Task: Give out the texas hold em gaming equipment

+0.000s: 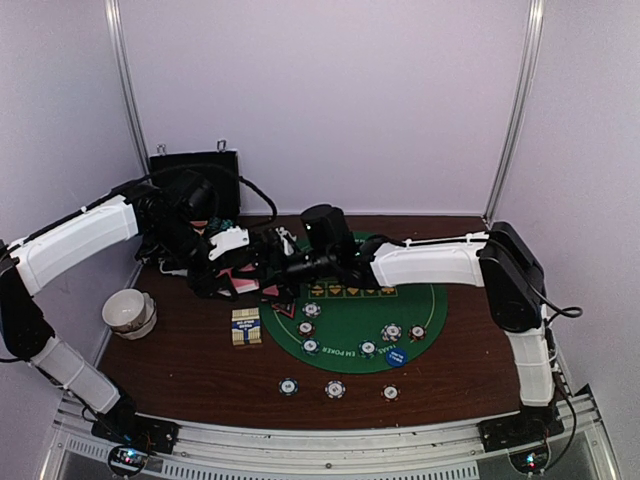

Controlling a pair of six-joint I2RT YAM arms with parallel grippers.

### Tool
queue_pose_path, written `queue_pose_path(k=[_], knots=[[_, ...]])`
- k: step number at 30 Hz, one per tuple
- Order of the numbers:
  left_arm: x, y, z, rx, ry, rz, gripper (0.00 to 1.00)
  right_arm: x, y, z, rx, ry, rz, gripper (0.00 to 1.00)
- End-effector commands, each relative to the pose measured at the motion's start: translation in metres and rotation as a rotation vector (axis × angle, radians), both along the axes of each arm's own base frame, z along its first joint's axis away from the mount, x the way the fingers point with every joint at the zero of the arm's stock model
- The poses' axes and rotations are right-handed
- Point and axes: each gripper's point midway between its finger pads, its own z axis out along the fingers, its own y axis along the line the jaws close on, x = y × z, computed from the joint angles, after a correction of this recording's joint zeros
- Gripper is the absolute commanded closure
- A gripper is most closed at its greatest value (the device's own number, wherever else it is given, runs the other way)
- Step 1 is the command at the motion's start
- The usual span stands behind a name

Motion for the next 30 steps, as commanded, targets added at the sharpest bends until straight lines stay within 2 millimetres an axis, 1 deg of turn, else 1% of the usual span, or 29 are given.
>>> queue_pose_path(k=[1,4,9,15,20,24,30], knots=[[0.003,-0.004,0.012,-0.037,-0.020,-0.004,1.00,-0.004,0.011,0.007,0.028,0.008,0.031,0.16],[0.002,-0.004,0.012,-0.038,-0.019,-0.006,1.00,-0.003,0.013,0.006,0.027,0.017,0.039,0.17],[0.002,-0.004,0.013,-0.040,-0.024,-0.008,1.00,-0.001,0.012,-0.002,0.002,0.033,0.044,0.20],[0.002,-0.003,0.016,-0.040,-0.032,-0.009,1.00,0.014,-0.006,-0.009,-0.028,0.050,0.003,0.28],[0.002,-0.003,0.018,-0.043,-0.036,-0.008,1.00,0.015,-0.021,-0.012,-0.067,0.037,-0.001,0.33],[0.003,-0.003,0.018,-0.042,-0.039,-0.008,1.00,0.013,-0.027,-0.008,-0.070,0.028,0.001,0.38],[0.003,-0.001,0.017,-0.034,-0.043,-0.006,1.00,0.010,-0.033,0.002,-0.076,0.009,0.004,0.50]])
